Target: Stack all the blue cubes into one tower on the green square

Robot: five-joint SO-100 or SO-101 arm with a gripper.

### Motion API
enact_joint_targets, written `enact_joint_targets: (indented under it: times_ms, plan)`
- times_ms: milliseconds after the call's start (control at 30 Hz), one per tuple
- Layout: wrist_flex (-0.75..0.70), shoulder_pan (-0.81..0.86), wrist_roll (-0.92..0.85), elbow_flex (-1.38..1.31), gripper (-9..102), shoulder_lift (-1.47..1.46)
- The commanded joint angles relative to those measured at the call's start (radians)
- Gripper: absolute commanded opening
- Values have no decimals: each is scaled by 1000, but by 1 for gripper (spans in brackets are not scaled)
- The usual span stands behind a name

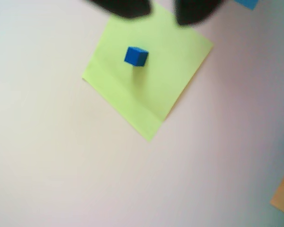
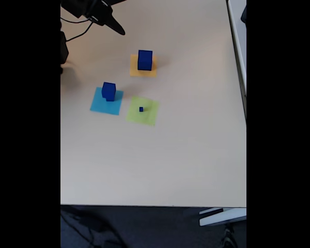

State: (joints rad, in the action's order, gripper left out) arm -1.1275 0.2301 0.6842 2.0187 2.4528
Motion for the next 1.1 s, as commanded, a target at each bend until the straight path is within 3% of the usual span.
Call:
enact_joint_targets:
  times_ms: [0,533,1067]
  plan:
    - [-37,18,3,-81,0,-15]
    - [-265,81,-51,-336,0,-213]
    - [-360,109,-44,-436,0,-273]
